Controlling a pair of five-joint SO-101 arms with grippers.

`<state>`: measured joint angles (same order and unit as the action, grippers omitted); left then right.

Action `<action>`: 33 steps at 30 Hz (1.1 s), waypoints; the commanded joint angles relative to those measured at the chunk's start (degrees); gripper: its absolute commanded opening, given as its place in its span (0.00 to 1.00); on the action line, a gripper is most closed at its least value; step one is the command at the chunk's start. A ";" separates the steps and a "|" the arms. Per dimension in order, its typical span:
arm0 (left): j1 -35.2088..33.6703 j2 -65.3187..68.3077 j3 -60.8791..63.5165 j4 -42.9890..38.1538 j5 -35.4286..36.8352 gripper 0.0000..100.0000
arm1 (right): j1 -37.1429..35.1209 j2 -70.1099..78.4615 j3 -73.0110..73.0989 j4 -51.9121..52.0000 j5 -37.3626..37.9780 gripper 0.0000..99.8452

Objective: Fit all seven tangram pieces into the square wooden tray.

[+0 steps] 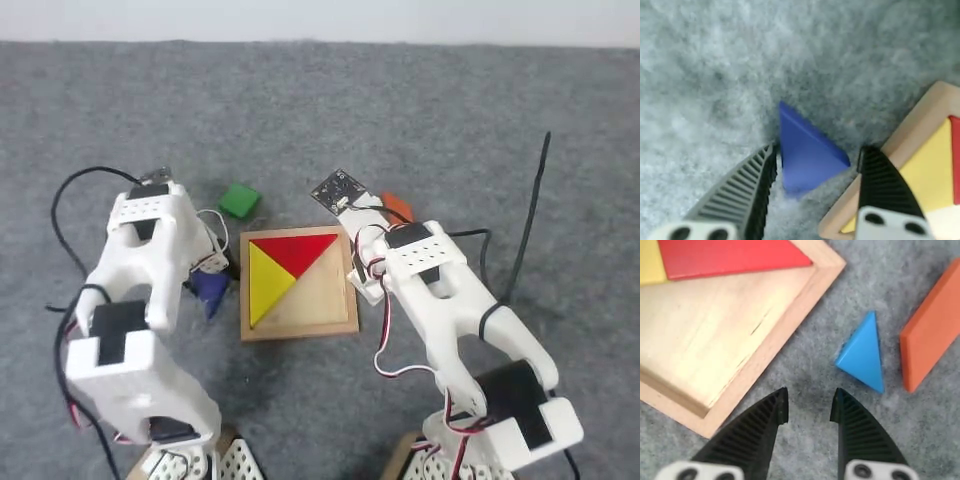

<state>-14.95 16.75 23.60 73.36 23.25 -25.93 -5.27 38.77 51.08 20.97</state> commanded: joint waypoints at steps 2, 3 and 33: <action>-0.18 6.51 -6.81 3.34 1.05 0.25 | -0.13 -3.82 0.00 -0.48 0.62 0.16; -0.18 7.74 -7.96 4.13 1.05 0.23 | -0.13 -3.74 0.00 -0.48 0.62 0.16; -0.18 2.73 -13.41 18.20 -24.00 0.14 | -0.04 -3.91 0.00 -0.48 0.62 0.16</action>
<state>-14.77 27.12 7.52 91.65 3.30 -25.93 -5.27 38.77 51.08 20.97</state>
